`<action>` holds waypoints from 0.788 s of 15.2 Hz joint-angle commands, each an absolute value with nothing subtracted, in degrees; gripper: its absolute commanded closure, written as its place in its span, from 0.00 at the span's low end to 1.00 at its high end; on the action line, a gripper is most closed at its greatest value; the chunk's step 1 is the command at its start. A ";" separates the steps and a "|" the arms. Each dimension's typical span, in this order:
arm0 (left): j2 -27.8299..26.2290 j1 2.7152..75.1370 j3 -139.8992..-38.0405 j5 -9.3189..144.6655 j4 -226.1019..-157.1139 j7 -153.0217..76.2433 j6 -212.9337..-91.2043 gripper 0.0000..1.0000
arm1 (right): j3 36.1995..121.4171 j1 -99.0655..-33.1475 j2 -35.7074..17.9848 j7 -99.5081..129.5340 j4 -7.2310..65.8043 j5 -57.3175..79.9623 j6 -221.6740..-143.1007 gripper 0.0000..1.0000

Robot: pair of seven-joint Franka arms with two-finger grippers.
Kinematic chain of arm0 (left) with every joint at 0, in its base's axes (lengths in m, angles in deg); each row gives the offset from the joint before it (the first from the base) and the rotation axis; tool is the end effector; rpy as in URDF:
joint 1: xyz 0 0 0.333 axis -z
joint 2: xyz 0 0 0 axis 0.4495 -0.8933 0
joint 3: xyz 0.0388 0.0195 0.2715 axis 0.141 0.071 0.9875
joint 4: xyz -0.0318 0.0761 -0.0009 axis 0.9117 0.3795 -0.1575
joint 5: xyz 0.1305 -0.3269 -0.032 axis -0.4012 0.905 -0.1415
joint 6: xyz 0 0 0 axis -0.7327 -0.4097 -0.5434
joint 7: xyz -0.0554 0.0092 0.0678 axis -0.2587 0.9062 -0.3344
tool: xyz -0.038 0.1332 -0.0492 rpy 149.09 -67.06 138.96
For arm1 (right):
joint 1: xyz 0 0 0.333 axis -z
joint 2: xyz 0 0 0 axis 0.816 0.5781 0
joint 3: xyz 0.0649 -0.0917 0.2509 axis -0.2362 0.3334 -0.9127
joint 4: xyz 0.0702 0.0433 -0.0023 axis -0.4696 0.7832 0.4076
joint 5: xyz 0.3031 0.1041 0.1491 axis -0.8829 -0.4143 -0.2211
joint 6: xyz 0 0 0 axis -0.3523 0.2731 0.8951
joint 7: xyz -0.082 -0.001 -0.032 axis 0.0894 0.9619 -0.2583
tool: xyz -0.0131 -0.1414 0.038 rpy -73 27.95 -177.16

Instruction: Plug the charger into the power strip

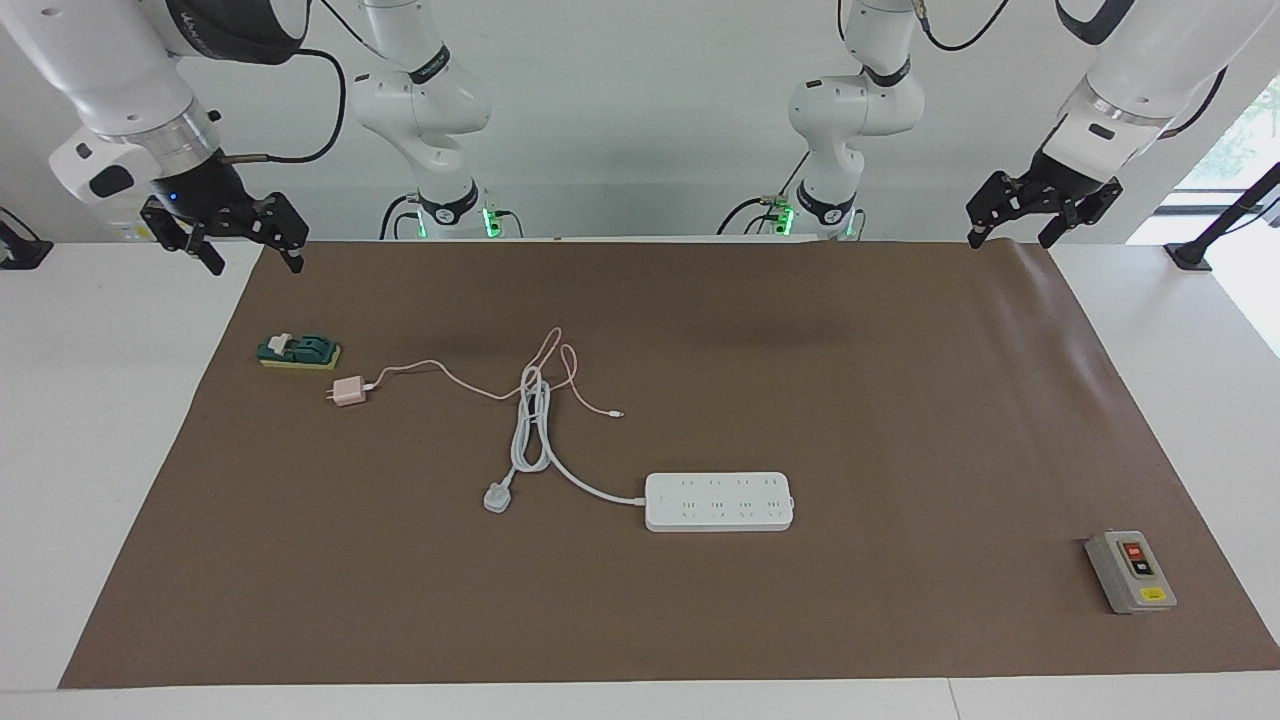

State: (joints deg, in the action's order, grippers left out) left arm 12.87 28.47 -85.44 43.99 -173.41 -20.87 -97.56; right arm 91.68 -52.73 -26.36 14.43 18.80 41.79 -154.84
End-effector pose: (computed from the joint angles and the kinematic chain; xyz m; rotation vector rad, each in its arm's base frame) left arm 0.4822 -0.0147 0.5600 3.1109 -0.0939 -0.0928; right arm 0.4972 -0.0671 0.5402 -3.1331 0.0033 0.0278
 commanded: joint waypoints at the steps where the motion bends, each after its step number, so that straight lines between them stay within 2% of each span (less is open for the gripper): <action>1: 12.42 27.50 -85.85 43.94 -172.32 -20.84 -96.92 0.00 | 91.28 -52.22 -25.70 13.52 17.99 41.65 -154.97 0.00; 12: 11.28 27.76 -86.03 43.94 -172.67 -20.84 -97.53 0.00 | 90.84 -52.66 -26.05 13.69 18.79 41.56 -153.83 0.00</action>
